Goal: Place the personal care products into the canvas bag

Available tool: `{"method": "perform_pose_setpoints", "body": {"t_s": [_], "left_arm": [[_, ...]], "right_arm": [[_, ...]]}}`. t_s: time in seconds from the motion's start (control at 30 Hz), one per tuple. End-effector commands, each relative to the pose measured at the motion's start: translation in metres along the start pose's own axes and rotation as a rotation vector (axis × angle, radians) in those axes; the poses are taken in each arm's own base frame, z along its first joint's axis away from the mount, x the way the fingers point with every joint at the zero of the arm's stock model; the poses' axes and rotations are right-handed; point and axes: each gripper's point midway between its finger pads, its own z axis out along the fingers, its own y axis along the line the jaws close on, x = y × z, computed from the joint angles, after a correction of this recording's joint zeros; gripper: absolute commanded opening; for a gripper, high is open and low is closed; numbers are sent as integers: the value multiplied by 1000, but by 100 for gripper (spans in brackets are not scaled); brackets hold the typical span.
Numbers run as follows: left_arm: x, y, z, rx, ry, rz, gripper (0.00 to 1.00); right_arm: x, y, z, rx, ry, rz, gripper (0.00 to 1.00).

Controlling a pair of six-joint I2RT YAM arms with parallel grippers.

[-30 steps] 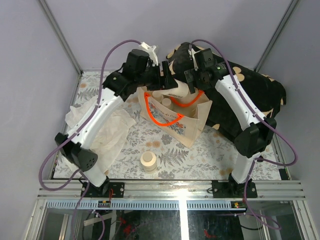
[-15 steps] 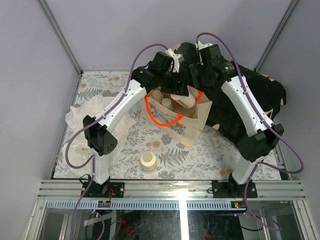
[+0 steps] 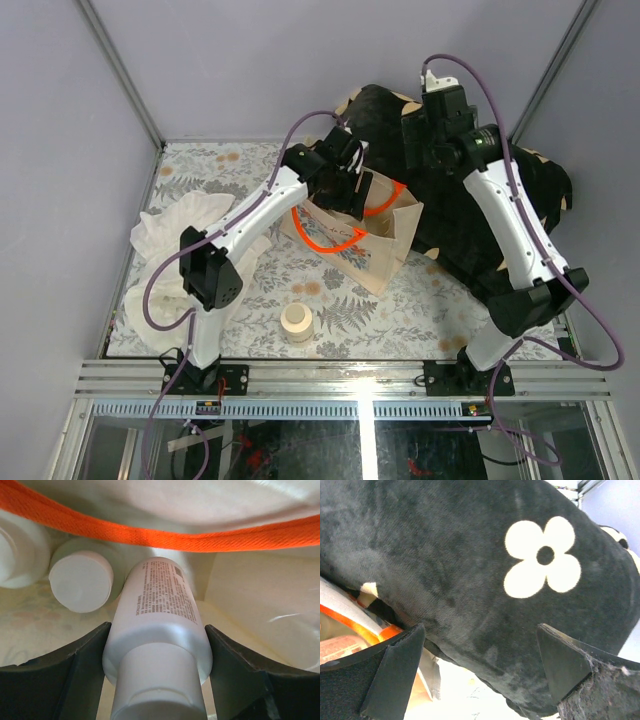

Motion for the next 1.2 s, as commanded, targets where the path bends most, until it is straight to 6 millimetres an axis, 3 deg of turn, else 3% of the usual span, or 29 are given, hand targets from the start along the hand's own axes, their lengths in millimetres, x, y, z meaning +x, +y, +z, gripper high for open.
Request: {"method": "perform_pose_setpoints", "body": {"t_s": [0.0, 0.6, 0.77, 1.1, 1.17], "left_arm": [[-8, 15, -11, -79, -54, 30, 0], [-9, 51, 32, -266, -2, 96, 1], [-16, 42, 29, -222, -27, 98, 28], [-42, 12, 5, -86, -127, 98, 92], [-47, 6, -1, -60, -147, 99, 100]], "right_arm": [[-20, -25, -24, 74, -96, 76, 99], [0, -27, -25, 82, -46, 63, 99], [2, -26, -25, 77, -43, 59, 99], [1, -15, -19, 28, -36, 54, 99], [1, -13, -17, 16, -33, 53, 99]]}}
